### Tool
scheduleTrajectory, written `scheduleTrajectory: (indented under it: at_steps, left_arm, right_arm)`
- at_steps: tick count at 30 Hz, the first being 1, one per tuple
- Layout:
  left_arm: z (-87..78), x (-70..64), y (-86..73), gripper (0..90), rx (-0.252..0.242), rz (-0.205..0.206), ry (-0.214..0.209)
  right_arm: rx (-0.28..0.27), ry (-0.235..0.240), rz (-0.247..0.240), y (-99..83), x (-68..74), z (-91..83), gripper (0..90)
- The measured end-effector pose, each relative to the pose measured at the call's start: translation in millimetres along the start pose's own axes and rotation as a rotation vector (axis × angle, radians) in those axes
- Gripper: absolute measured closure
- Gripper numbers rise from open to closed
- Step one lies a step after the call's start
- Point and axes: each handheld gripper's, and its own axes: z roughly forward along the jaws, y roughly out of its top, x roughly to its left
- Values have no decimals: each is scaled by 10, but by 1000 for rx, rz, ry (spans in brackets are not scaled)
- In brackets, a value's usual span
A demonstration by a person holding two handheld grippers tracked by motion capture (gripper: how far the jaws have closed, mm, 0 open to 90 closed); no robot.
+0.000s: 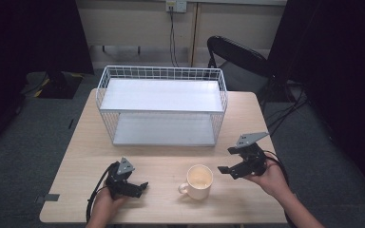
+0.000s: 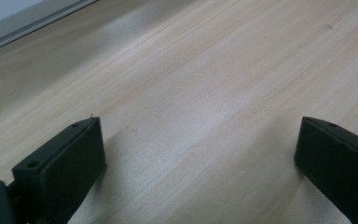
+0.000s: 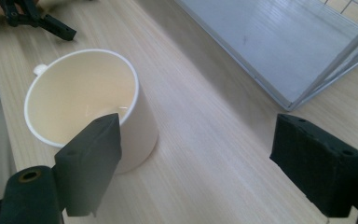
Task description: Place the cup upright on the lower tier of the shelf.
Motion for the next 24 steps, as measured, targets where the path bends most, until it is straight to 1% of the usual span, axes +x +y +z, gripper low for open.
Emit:
scheduleTrajectory:
  at_steps: [3, 11, 12, 13, 14, 19, 20, 24]
  left_arm:
    - [0, 0, 0, 12, 0, 0, 0]
    - [0, 0, 0, 12, 0, 0, 0]
    - [0, 0, 0, 12, 0, 0, 0]
    - [0, 0, 0, 12, 0, 0, 0]
    - [0, 0, 0, 12, 0, 0, 0]
    - [0, 0, 0, 12, 0, 0, 0]
    - [0, 0, 0, 12, 0, 0, 0]
    - [0, 0, 0, 12, 0, 0, 0]
  right_arm:
    - [-5, 0, -6, 40, 23, 1, 153]
    - [-18, 26, -26, 164, 118, 51, 157]
    - [-20, 35, -32, 188, 145, 86, 161]
    - [-20, 35, -32, 188, 145, 86, 161]
    - [-17, 45, -34, 206, 172, 136, 166]
    - [-12, 61, -36, 214, 209, 222, 166]
    - [-8, 67, -33, 213, 233, 274, 166]
    - [-10, 78, -25, 204, 255, 326, 172]
